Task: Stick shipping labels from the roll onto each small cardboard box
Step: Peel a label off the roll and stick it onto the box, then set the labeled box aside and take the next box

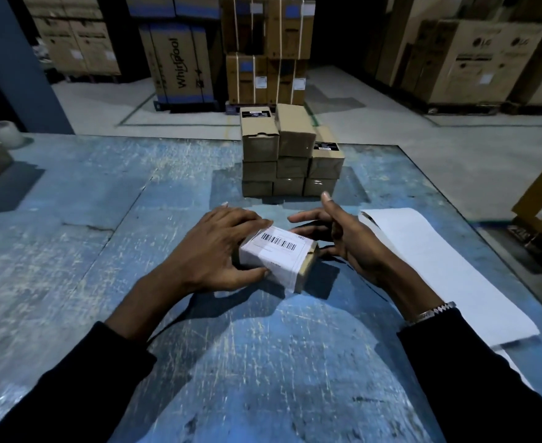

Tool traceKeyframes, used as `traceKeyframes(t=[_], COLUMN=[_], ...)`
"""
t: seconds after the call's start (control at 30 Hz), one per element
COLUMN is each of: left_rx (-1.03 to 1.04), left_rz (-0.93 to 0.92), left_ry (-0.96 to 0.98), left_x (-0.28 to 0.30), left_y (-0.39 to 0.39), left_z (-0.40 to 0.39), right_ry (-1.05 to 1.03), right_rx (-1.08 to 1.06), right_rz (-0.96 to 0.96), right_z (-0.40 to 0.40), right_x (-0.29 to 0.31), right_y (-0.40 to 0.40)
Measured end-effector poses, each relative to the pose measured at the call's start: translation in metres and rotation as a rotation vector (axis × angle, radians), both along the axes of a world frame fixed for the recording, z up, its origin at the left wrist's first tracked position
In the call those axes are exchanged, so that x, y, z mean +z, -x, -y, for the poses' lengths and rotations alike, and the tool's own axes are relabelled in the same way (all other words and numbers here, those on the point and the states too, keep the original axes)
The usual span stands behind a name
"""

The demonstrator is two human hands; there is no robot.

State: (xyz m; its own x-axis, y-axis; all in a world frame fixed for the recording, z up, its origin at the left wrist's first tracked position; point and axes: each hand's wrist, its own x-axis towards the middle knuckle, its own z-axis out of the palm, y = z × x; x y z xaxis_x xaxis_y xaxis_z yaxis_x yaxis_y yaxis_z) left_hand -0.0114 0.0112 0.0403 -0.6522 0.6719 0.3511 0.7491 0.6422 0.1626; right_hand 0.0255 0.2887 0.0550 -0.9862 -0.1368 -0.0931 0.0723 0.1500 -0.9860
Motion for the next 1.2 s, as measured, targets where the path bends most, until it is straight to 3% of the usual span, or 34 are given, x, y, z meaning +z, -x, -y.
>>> traceKeyframes(t=[0.2, 0.37, 0.63, 0.93, 1.07, 1.2], left_rx=[0.375, 0.814, 1.168, 1.198, 1.048, 0.83], left_rz=[-0.187, -0.221, -0.138, -0.249, -0.289, -0.188], left_ry=[0.054, 0.146, 0.132, 0.09, 0.051, -0.059], left_x=[-0.006, -0.011, -0.009, -0.017, -0.015, -0.007], left_y=[-0.033, -0.073, -0.074, -0.073, -0.076, -0.065], left_z=[0.034, 0.09, 0.167, 0.165, 0.137, 0.079], right_ry=[-0.2, -0.715, -0.832, -0.796, -0.803, -0.796], right_rx=[-0.169, 0.038, 0.162, 0.108, 0.115, 0.125], right_rz=[-0.22, -0.51, -0.572, -0.548, -0.545, -0.549], right_z=[0.019, 0.039, 0.047, 0.05, 0.048, 0.046], right_x=[-0.019, -0.029, -0.047, -0.048, -0.05, -0.05], right_y=[-0.004, -0.017, -0.012, -0.012, -0.009, -0.008])
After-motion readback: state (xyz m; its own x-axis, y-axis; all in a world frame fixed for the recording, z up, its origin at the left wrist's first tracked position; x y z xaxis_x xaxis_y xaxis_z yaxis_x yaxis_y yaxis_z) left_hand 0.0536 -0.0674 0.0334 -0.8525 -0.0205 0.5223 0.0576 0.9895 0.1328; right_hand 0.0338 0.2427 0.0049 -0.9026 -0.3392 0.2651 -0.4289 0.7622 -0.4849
